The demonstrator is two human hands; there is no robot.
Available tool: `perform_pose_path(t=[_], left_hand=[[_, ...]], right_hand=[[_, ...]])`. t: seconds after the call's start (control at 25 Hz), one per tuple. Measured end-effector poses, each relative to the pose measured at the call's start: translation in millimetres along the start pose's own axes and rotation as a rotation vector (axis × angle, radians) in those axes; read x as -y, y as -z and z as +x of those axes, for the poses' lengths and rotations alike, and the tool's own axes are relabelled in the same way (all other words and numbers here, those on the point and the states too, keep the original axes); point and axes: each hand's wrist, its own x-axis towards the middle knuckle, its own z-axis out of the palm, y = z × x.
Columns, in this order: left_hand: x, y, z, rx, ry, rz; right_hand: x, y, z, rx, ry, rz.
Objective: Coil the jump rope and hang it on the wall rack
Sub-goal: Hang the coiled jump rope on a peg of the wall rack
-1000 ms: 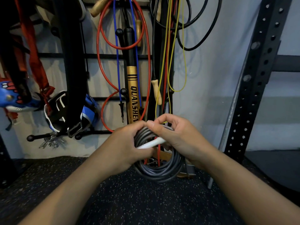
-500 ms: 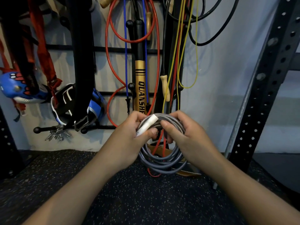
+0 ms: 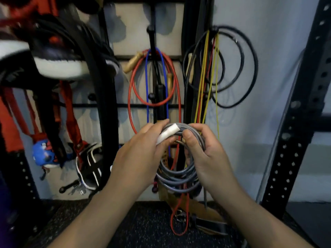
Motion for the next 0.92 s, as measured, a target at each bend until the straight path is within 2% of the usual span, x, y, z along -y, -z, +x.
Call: perform_pose_path(t=[0.2,0.32,0.52,0.68,0.8,0.92], left_hand=[[-59,120,116,-0.044,0.039,0.036],[-90,195,187,-0.074,0.105,-0.067],[-125,289,273,-0.014,0.147,-0.237],[-140,328,300,0.115,0.161,-0.255],[-139,334,299,0.213,0.153,-0.319],[-137,332,302,0.234,0.147,-0.329]], right_hand=[[134,9,124,0.029,-0.026,0.032],[220,12,196,0.026,-0.065,0.074],[325,12,277,0.037,-0.115,0.055],[372,13,298,0.021,-0.139,0.040],[382,17,299,0.029,-0.179,0.036],[377,22,303,0.031,-0.202,0.045]])
